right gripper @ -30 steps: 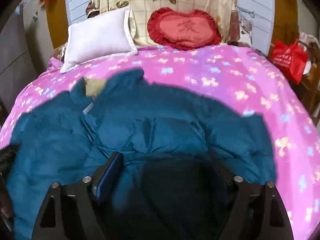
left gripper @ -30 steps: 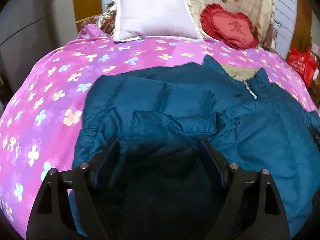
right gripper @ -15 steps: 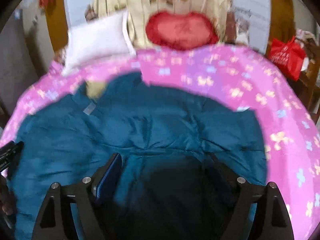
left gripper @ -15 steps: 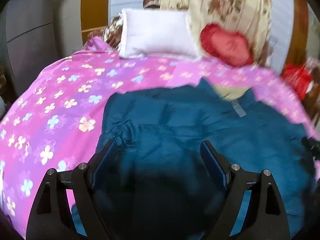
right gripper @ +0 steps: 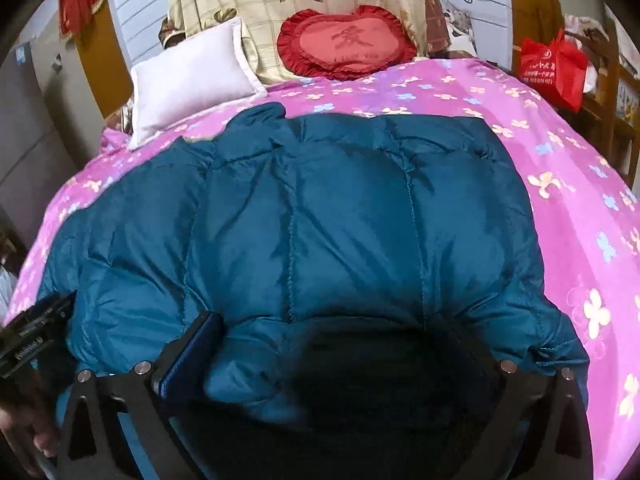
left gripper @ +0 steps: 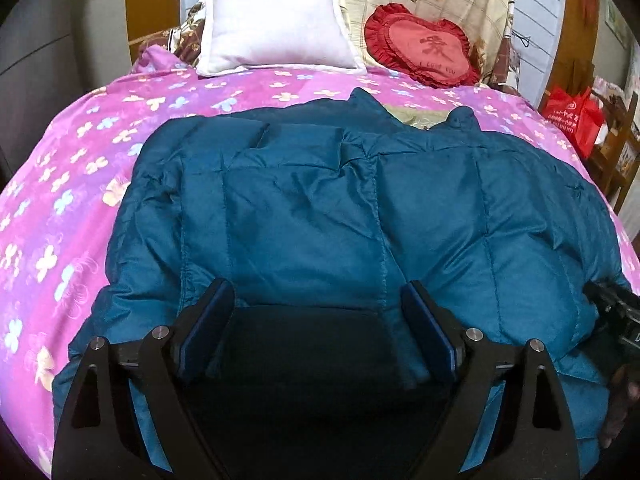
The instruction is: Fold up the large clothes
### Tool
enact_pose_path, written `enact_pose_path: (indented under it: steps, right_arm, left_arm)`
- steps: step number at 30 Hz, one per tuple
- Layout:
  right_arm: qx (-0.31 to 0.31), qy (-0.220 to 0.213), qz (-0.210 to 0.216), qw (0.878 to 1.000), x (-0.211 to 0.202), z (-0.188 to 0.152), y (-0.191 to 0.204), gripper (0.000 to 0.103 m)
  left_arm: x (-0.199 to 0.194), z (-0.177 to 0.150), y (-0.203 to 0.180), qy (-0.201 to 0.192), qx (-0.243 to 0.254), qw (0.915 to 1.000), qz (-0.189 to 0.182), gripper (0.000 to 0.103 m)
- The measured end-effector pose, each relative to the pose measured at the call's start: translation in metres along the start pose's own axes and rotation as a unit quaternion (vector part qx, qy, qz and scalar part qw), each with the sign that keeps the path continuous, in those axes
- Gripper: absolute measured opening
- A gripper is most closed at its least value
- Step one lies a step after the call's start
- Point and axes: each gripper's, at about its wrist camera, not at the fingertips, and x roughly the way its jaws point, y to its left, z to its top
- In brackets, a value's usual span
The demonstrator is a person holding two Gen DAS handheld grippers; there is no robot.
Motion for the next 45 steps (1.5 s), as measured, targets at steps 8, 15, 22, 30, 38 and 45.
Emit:
enact_pose_path:
  steps: [8,15,22,30,38,45]
  right_arm:
    - [0.009,-0.002,0.006,1.0,0.0,0.002,-0.003,0.103]
    - [0.005,-0.002,0.0,1.0,-0.001,-0.001,0.0,0.103]
    - [0.007,-0.004,0.004,1.0,-0.003,-0.001,0.0,0.103]
    - [0.025,-0.055,0.025,0.998,-0.038,-0.005,0.0,0.103]
    - [-0.042,-0.101,-0.002,0.994,-0.118,-0.039,0.018,0.103]
    - [-0.036,-0.066,-0.017,0.997,-0.174,-0.116,-0.006,0.103]
  left_arm:
    - [0.0,-0.001,-0.002,0.005,0.0,1.0,0.004,0.089]
    - [0.001,-0.001,-0.002,0.005,0.002,1.0,0.006,0.089]
    - [0.001,-0.001,-0.003,0.005,0.002,1.0,0.007,0.089]
    - [-0.009,0.001,-0.001,0.004,0.008,0.9998,0.019,0.089]
    - [-0.087,-0.025,0.041,0.008,0.031,0.9995,-0.004,0.089]
    - [-0.142,-0.088,0.085,0.044,0.075,0.9958,0.029,0.089]
